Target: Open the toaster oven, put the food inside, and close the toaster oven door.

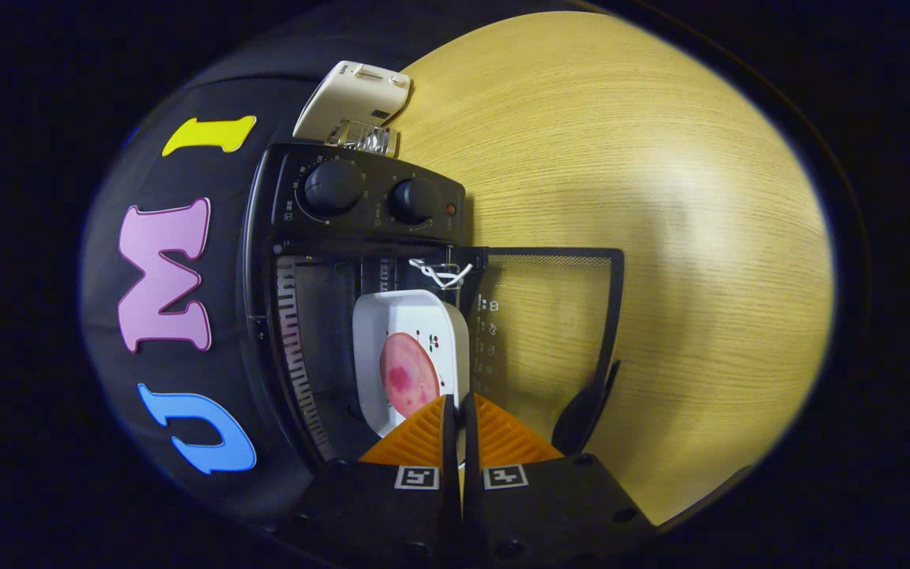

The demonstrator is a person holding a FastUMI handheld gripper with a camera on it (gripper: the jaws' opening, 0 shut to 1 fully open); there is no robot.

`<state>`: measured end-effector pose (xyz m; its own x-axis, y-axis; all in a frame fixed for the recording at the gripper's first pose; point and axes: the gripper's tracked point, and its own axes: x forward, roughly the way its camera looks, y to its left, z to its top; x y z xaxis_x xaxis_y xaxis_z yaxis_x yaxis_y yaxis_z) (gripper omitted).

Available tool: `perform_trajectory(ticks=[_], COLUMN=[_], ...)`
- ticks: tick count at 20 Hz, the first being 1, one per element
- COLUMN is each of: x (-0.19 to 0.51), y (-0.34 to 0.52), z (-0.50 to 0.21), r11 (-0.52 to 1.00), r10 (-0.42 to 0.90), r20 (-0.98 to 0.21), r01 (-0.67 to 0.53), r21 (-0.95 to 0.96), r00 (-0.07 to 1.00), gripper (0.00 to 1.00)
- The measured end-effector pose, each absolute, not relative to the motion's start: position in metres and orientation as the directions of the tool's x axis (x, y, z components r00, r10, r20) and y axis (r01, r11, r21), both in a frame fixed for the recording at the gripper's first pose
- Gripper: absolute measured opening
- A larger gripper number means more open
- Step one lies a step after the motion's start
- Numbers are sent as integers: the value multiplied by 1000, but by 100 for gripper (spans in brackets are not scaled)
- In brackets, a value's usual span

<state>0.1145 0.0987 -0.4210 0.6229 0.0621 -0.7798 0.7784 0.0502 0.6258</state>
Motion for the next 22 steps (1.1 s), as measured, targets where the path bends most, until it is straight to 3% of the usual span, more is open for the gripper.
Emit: perform_trajectory(ticks=[7, 10, 13, 14, 15, 16, 17, 19, 22], x=[138, 142, 130, 127, 123, 117, 111, 100, 77], y=[110, 116, 119, 122, 126, 128, 126, 120, 122], z=[-423, -420, -399, -391, -384, -375, -369, -353, -336], r11=[17, 1, -9, -7, -5, 5, 43, 164, 391], r10=[45, 98, 149, 174, 210, 237, 254, 267, 315], r20=[-755, -715, -683, -669, -656, -648, -644, -627, -602], r01=[756, 718, 691, 680, 672, 666, 657, 606, 477], r21=[655, 696, 722, 733, 740, 746, 753, 778, 787], r00=[654, 692, 715, 723, 725, 724, 721, 732, 734], gripper=[6, 13, 26, 26, 43, 49, 70, 99, 98])
